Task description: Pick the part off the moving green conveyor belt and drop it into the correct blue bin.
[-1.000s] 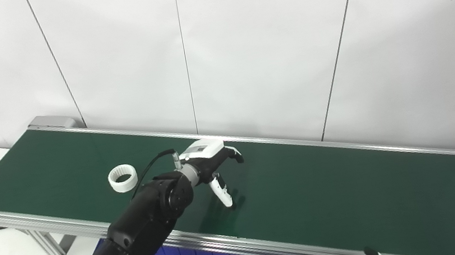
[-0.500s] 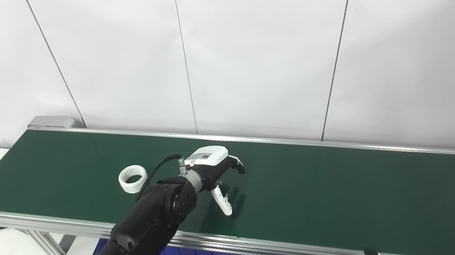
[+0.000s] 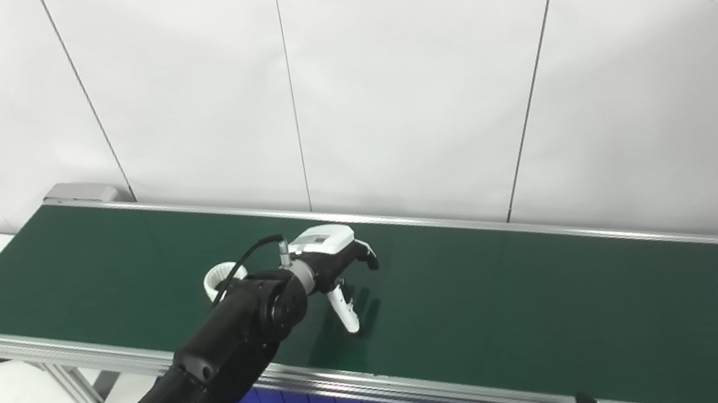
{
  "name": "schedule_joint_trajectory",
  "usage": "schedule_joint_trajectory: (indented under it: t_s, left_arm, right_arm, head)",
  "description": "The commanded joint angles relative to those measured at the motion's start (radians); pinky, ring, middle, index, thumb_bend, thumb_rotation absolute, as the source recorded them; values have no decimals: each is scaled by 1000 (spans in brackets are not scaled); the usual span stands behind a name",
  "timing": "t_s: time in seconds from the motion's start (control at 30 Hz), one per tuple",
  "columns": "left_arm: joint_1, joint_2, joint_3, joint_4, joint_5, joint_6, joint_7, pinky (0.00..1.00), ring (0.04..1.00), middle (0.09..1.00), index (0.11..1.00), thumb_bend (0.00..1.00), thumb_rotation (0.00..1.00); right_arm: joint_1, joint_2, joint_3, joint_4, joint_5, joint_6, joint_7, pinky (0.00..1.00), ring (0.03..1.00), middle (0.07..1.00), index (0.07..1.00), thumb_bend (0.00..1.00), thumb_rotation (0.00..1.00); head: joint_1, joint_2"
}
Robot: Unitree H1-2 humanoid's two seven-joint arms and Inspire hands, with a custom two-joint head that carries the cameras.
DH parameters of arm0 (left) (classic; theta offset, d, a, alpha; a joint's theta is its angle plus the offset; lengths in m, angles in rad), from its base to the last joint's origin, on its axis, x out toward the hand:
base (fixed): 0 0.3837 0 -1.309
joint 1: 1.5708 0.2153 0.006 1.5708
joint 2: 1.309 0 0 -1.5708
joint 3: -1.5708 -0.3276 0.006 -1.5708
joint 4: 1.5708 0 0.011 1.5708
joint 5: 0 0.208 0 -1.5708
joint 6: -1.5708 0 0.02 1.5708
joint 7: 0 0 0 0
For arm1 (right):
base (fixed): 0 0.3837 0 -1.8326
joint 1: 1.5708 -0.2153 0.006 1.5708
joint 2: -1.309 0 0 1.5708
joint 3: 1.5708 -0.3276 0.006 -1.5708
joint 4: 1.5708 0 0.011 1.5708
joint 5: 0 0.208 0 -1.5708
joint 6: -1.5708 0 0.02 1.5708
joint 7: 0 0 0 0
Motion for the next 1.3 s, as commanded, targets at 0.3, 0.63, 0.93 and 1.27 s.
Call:
schedule_joint_trajectory:
  t_s: [0.3,0.63,0.93,1.27]
  left_arm:
    - [-53,37,13,0,10,-8,15,873,869,869,780,899,91]
    - [-44,39,15,5,1,-6,12,870,866,870,777,913,112]
    - [-38,42,16,8,-2,-9,12,857,847,860,778,902,117]
    - [-37,41,18,14,-5,-14,20,860,839,851,778,895,102]
  right_arm:
    - [-2,3,-1,-30,0,-68,1,656,741,788,891,401,636]
    - [0,1,-2,-32,4,-66,3,662,744,791,892,411,640]
    - [0,-1,-2,-31,3,-67,4,664,746,792,894,409,632]
    - [1,-1,-2,-31,9,-66,6,666,745,791,895,411,622]
  head:
    - [0,3]
    - [1,5]
    - [1,6]
    - [0,6]
